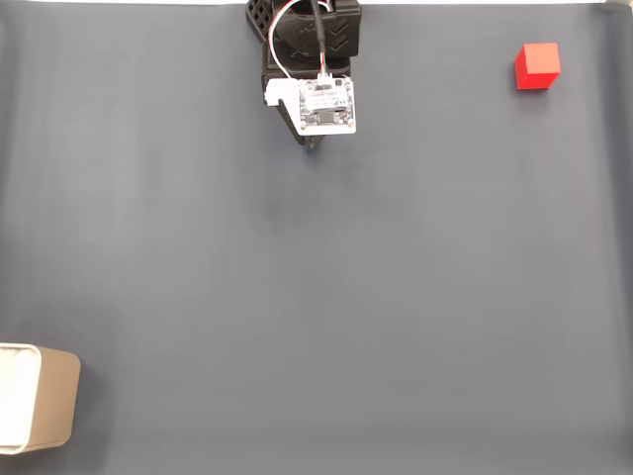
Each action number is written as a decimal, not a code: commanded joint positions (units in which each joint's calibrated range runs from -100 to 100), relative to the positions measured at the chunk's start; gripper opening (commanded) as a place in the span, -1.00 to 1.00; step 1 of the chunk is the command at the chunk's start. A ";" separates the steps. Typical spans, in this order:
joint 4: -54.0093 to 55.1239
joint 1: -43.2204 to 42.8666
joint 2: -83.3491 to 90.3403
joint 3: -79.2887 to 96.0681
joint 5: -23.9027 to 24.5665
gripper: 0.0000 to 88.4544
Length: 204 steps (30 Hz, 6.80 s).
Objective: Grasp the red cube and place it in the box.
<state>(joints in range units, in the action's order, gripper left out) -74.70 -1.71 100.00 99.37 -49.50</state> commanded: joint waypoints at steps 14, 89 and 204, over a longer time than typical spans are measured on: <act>-1.20 -0.14 0.00 0.45 0.44 -0.99; 27.73 1.21 -5.37 -4.75 0.83 -1.00; 7.57 -61.93 -43.76 -56.12 -8.35 -0.44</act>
<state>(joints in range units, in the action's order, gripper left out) -68.58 -63.35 56.67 44.39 -56.63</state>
